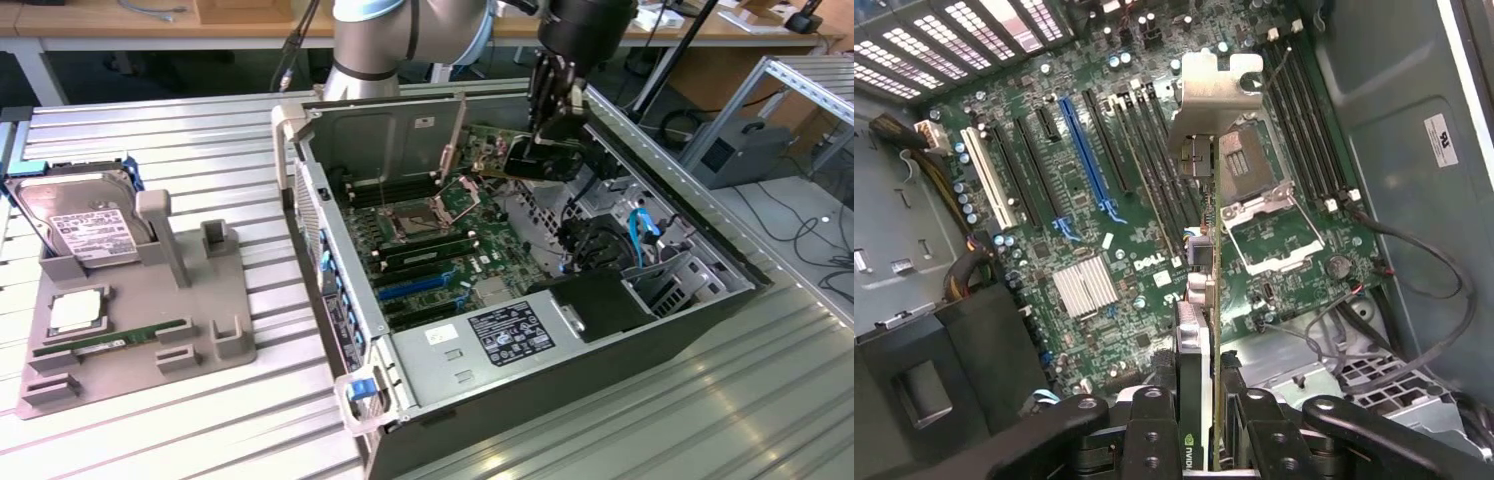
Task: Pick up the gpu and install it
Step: 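Insert the gpu into the slot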
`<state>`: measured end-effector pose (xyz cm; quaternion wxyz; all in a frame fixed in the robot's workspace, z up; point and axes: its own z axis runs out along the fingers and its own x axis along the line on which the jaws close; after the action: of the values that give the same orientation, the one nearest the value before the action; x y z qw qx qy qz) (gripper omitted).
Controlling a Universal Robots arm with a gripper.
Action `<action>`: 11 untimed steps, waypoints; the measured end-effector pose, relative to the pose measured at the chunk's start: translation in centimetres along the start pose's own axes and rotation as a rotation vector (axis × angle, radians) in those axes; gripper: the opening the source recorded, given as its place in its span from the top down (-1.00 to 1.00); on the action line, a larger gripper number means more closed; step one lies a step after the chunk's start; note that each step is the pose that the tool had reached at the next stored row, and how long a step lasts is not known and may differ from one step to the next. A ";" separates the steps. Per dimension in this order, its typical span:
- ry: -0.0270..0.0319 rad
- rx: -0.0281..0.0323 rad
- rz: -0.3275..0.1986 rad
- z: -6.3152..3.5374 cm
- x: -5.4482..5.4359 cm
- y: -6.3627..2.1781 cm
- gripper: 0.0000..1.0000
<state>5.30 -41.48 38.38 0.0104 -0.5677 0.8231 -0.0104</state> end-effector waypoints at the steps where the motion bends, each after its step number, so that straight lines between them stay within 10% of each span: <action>1: -0.0002 0.0000 -0.006 0.00 0.0 0.00 0.45; 11: -0.0019 -0.0004 -0.064 0.01 0.0 0.00 0.45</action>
<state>5.30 -41.48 38.37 0.0107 -0.5939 0.8044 -0.0101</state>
